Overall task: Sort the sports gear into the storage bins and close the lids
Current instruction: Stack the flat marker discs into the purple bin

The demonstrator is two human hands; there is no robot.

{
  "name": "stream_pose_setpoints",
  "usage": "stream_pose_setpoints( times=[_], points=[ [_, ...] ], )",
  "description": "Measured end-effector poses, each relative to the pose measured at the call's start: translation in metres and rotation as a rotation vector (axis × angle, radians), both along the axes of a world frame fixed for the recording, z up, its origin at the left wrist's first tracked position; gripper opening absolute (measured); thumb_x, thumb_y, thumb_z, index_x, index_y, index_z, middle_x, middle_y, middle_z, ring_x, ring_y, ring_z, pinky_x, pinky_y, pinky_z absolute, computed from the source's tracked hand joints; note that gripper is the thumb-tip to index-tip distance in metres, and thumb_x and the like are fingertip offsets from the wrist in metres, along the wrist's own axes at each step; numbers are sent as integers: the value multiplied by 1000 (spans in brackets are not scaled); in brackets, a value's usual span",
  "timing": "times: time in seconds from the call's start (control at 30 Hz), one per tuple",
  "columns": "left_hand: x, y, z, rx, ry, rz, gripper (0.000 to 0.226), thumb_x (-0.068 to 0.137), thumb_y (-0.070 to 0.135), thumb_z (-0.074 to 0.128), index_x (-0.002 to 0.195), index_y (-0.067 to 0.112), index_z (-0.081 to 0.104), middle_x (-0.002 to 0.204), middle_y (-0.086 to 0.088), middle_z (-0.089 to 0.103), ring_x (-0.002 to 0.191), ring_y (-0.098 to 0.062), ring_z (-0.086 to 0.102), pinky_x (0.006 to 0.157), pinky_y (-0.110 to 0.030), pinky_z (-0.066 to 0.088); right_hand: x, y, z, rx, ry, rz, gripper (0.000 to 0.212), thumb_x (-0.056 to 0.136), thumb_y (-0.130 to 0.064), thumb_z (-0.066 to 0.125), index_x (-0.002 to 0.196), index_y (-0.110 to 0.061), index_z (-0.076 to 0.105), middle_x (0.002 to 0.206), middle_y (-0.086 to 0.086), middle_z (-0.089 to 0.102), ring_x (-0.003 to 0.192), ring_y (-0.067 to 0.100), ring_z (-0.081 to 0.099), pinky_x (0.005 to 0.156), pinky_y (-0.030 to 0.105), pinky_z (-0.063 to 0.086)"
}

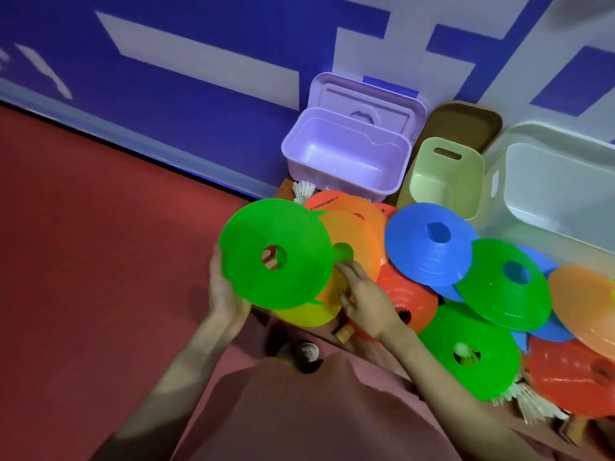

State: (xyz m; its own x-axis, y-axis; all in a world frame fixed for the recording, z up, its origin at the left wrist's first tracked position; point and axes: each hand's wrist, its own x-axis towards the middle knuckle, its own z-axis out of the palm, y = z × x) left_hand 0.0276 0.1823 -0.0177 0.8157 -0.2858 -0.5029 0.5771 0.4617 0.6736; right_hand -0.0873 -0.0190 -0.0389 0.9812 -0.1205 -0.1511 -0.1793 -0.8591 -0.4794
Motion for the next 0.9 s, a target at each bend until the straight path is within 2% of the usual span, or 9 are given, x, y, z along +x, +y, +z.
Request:
stream_pose_setpoints(
  times=[0.07,0.17,0.3,0.4,0.47,0.57,0.67,0.77,0.9],
  points=[
    [1,5,1,25,8,8,55,99,52,23,116,18,62,114,-6,69,104,-23,64,99,-42,48,4,5,-4,-52,44,10,71,87,-12,55,149,-16,21,146,5,28,85,25,61,64,35,50],
    [5,10,0,24,27,26,59,100,52,23,105,19,72,104,-2,73,98,-21,67,93,-40,51,9,9,-2,-125,65,21,86,85,-28,65,151,-18,10,135,9,31,83,22,54,59,30,43],
    [12,17,4,-15,33,71,63,98,54,23,91,25,78,105,-7,72,100,-25,66,91,-44,52,11,11,14,-160,6,-72,113,68,-48,79,152,-15,11,122,10,32,94,21,45,63,28,40],
    [16,19,6,-15,0,66,66,99,53,20,82,30,79,93,-3,75,85,-19,72,88,-38,53,8,9,27,-181,-71,-211,120,58,-45,86,151,-12,16,119,14,33,99,28,44,65,34,45],
    [18,20,8,-18,-7,61,65,99,54,21,89,26,79,98,-8,74,86,-22,72,89,-41,51,4,8,35,-198,-126,-331,116,58,-37,86,149,-9,21,118,18,35,102,35,46,64,37,47],
    [20,17,8,28,-1,17,64,97,57,23,122,14,63,117,-18,65,97,-27,67,85,-39,56,-1,5,50,-110,-272,-554,110,56,-36,83,147,-10,27,122,18,37,111,36,45,74,37,47],
    [18,7,10,70,-37,-29,62,98,57,22,119,14,62,109,-16,66,87,-24,69,96,-40,48,-6,3,66,85,-446,-631,102,58,-49,70,146,-17,29,115,8,39,102,17,45,75,25,40],
    [15,-2,13,96,-38,-41,63,98,56,24,129,13,57,106,-13,69,95,-25,65,103,-43,43,-14,4,76,245,-638,-567,83,71,-52,52,142,-14,38,102,1,43,84,3,42,74,10,35],
    [7,-13,19,88,-53,-100,64,99,53,22,140,10,45,124,-15,60,93,-20,66,90,-35,52,-23,10,88,713,-651,-558,55,79,-50,40,116,-13,57,105,-3,59,100,16,53,90,34,42]
  ],
)
